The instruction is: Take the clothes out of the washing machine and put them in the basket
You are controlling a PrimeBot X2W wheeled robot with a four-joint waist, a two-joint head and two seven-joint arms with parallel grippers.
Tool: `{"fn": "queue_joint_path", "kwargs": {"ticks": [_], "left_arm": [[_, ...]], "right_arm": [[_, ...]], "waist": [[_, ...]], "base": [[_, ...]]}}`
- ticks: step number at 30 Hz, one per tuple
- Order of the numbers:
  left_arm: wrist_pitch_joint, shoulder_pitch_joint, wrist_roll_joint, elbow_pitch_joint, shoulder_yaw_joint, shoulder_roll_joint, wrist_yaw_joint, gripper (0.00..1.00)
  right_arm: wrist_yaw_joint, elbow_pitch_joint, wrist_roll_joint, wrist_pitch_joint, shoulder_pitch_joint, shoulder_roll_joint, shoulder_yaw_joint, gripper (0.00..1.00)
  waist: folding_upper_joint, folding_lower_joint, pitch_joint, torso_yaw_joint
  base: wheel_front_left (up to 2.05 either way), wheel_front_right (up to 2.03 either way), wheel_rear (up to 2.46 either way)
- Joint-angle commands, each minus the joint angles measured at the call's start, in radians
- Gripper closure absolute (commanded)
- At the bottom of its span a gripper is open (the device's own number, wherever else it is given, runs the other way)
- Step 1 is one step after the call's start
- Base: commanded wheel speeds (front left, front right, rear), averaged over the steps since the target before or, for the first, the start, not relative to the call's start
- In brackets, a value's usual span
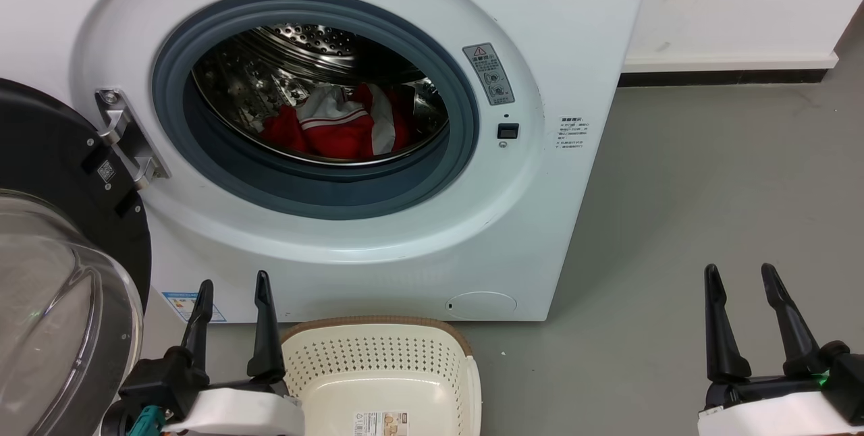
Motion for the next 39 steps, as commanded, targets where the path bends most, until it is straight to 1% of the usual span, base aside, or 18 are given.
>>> {"fn": "queue_joint_path", "kwargs": {"ticks": [1, 27, 39], "left_arm": [[-0.010, 0.010, 0.031, -0.013, 0.001, -0.002, -0.003, 0.00], [-0.058, 0.038, 0.198, -0.021, -0.014, -0.003, 0.021, 0.00], [-0.057, 0.038, 0.184, -0.002, -0.011, -0.003, 0.019, 0.00]], "right_arm": [[0.000, -0.015, -0.030, -0.011, 0.004, -0.004, 0.002, 0.00], [0.000, -0.050, -0.166, -0.056, 0.039, -0.004, 0.004, 0.00], [0.000, -0.035, -0.138, -0.056, 0.037, -0.003, -0.002, 0.00]], "waist": [[0.0000, 0.0000, 0.001, 0.000], [0.0000, 0.0000, 0.007, 0.003], [0.0000, 0.0000, 0.007, 0.002]], "base": [[0.00, 0.00, 0.00], [0.00, 0.00, 0.00], [0.00, 0.00, 0.00]]}}
